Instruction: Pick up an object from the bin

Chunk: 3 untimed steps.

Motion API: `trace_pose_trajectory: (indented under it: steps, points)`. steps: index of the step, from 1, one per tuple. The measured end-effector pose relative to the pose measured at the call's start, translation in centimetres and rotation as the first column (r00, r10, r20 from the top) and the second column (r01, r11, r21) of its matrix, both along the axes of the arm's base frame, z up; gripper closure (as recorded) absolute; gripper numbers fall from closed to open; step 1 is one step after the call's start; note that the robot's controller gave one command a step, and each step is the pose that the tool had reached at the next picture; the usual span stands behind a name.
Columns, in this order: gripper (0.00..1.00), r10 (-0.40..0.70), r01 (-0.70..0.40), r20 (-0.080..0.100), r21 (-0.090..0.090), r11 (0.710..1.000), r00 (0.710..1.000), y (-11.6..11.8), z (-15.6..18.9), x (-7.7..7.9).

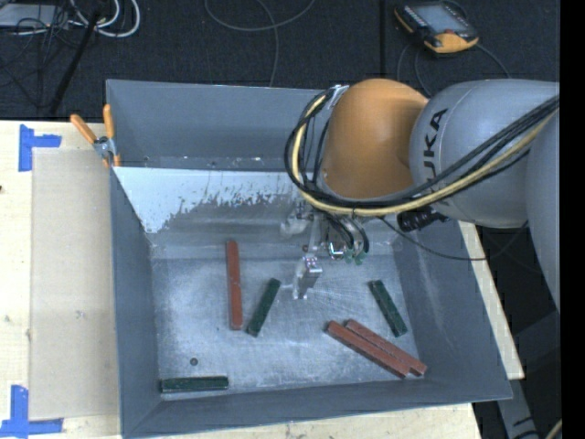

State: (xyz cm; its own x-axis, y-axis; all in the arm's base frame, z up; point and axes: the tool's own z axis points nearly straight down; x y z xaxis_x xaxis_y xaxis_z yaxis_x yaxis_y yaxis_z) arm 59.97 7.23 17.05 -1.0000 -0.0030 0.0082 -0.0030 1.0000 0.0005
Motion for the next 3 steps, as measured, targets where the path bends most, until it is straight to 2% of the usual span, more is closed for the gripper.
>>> trace_pose_trajectory:
  steps: [1,2,3]
  points:
    - [0.0,0.0,0.0,0.002,0.0,1.0,1.0,0.0,0.2,0.0]
    - [0.0,0.069,-0.069,0.011,0.0,0.998,0.998,-2.5,-4.4,-2.1]
    - [1.0,0.193,-0.193,0.009,0.0,0.981,0.981,1.1,-8.9,1.4]
